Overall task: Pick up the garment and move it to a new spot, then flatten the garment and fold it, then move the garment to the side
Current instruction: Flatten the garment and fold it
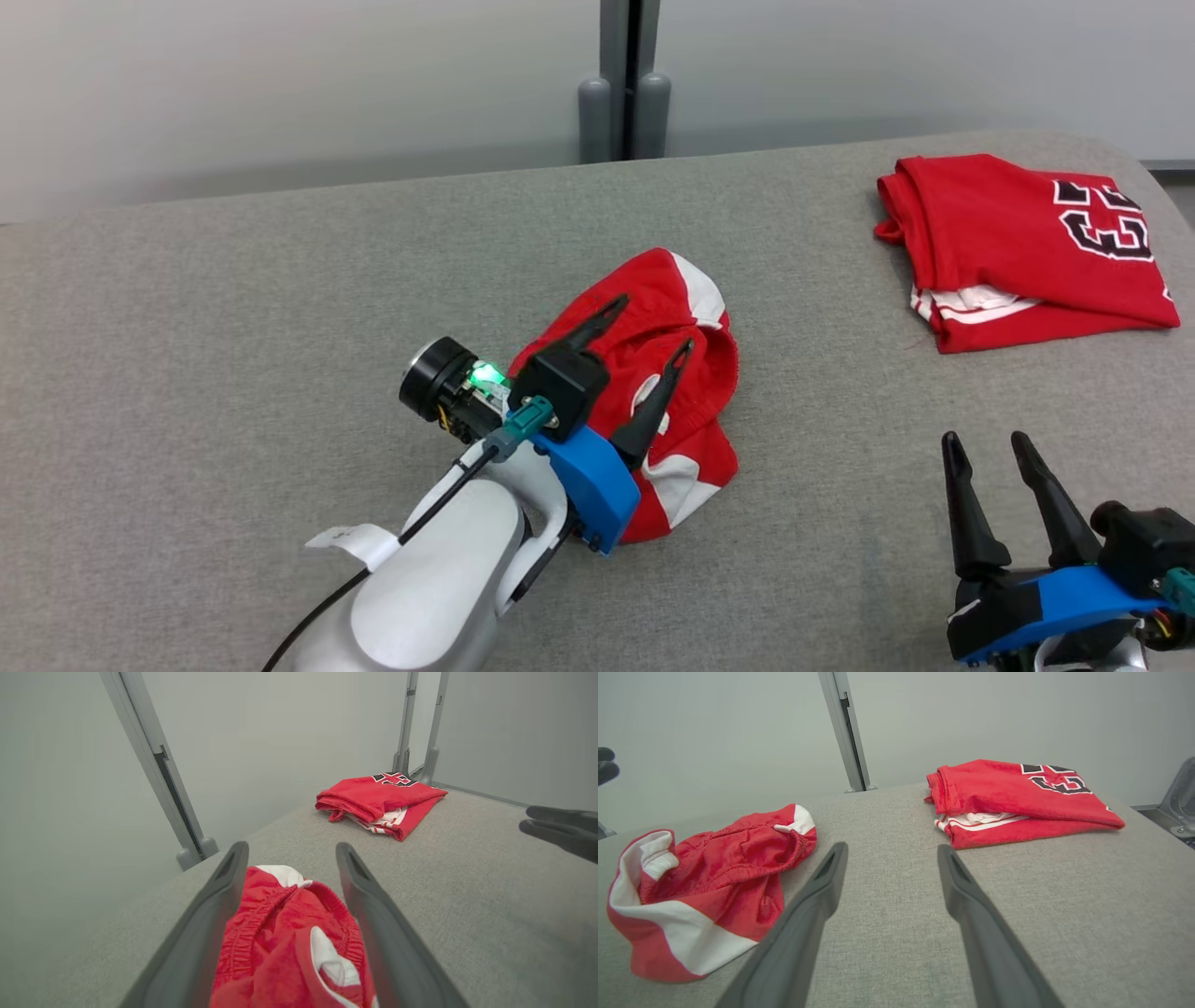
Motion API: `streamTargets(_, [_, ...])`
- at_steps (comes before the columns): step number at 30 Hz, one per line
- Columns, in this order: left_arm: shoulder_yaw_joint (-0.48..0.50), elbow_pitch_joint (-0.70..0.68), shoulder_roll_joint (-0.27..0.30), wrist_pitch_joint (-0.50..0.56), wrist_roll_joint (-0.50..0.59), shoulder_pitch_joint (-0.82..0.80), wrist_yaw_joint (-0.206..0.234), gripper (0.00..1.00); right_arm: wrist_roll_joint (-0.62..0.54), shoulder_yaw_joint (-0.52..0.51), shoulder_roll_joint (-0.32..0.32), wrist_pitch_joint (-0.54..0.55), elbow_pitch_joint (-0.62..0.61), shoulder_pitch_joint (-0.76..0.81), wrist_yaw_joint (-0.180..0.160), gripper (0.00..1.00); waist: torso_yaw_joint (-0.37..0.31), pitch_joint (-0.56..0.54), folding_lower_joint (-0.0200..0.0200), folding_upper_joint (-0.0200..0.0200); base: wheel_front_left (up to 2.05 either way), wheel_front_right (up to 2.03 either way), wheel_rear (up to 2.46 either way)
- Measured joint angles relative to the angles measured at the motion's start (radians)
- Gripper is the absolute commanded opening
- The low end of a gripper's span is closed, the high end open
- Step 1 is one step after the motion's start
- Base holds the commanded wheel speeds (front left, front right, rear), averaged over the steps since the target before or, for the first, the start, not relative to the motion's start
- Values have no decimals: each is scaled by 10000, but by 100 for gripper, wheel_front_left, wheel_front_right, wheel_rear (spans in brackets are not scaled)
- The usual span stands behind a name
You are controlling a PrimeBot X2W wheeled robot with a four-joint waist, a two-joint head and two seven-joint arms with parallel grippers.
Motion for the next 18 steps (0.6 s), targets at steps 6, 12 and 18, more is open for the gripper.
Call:
streamTargets(6, [-614,1333,215,128,-205,-96,-33,100,19,6,-2,-157,134,-335,0,100,-462,304,-1,0,0,0,0])
streamTargets(12, [-966,2186,518,180,-416,-47,-79,100,33,-40,-2,-261,320,-368,0,100,-670,385,0,0,0,0,0])
streamTargets(18, [-1137,2671,637,176,-665,227,-84,14,33,-58,-2,-299,428,-374,0,100,-624,270,-1,0,0,0,0])
